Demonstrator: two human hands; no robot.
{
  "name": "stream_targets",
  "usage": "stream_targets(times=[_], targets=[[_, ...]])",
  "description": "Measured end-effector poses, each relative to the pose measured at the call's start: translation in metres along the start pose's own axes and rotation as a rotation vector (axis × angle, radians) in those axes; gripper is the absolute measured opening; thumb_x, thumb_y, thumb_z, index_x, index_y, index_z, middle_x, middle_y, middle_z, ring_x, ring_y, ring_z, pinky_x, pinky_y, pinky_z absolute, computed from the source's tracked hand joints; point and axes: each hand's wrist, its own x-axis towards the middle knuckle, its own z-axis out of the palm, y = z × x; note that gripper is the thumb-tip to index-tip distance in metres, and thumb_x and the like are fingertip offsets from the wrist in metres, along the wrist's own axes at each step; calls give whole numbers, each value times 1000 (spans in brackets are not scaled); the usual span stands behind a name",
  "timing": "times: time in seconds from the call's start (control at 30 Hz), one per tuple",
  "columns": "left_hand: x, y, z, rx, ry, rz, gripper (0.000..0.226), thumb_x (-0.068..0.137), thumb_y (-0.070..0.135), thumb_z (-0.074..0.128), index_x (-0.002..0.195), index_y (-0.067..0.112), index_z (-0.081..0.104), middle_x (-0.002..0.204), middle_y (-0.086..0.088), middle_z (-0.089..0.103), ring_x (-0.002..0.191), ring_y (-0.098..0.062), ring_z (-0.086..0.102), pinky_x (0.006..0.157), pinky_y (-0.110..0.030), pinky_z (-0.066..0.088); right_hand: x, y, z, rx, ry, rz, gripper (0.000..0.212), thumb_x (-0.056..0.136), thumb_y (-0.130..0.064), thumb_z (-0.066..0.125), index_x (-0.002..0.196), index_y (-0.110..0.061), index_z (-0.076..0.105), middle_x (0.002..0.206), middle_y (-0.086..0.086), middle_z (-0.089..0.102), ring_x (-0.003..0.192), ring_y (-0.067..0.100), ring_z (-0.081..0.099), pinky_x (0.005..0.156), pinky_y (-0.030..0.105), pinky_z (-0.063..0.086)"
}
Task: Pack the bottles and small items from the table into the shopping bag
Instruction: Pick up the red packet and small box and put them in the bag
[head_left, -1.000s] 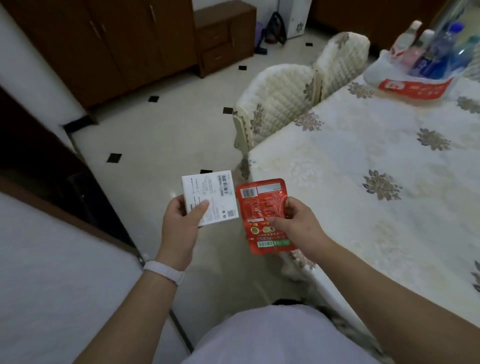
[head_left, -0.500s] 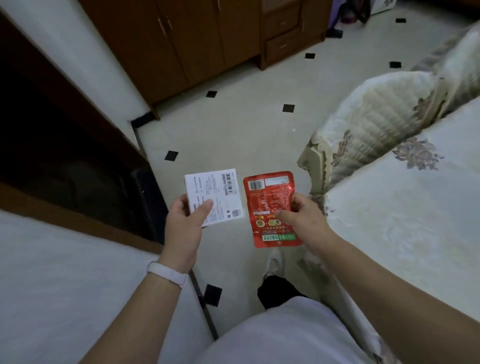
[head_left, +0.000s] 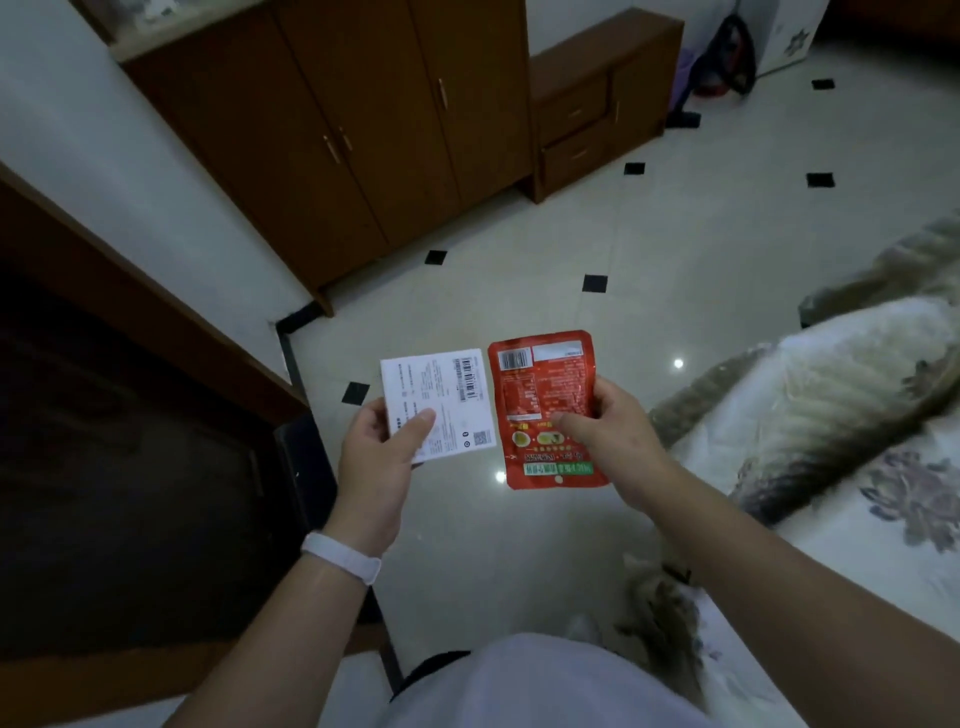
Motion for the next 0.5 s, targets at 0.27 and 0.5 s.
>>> stream_targets(times=[0.27,0.5], targets=[[113,10,43,2,-103,-37,32,90,9,68,121,7,61,112,-6,73,101,-23,72,84,-40,57,81,-24,-16,40,148,82,23,90,-17,68,110,-27,63,102,-6,74,90,16,73,86,46,57],[247,29,91,-31,-291,-72,29,91,11,67,119,10,61,109,-2,75,98,-20,72,76,-32,56,176,-62,-26,11,381,105,17,91,-21,68,106,-28,64,98,-8,74,87,14,73,86,45,57]])
